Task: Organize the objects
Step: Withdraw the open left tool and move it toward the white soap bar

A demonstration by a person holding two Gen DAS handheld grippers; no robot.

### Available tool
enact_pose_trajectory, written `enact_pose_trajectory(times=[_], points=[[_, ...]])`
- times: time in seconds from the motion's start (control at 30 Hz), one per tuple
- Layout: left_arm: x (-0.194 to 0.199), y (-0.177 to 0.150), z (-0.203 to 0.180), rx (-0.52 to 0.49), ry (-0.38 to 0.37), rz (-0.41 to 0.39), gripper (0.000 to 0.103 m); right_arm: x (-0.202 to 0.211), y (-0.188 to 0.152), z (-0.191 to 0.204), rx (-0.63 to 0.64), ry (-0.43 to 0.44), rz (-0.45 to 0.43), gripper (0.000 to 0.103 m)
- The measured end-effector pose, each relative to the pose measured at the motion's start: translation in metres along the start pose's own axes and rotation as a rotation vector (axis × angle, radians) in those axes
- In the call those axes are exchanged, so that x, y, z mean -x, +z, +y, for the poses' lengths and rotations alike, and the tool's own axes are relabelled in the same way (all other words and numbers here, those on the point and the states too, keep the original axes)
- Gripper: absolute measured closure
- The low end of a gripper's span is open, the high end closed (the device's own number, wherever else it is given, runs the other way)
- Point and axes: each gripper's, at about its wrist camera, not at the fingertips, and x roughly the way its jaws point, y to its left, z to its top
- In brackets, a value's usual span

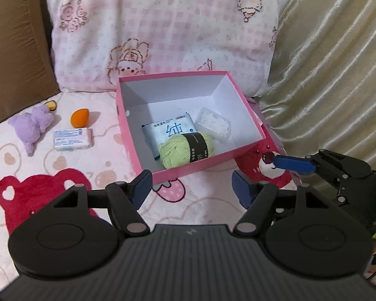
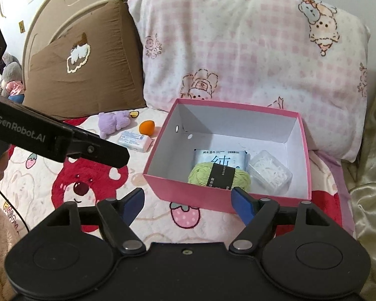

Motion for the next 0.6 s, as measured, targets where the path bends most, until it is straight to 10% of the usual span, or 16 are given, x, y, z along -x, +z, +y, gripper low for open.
enact_pose_trajectory(times=[0.6], points=[[0.058,-0.033,0.059,0.028,0.004,-0.088,0.019,0.017,-0.001,0.064,0.012,0.084,-0.015,0.013]])
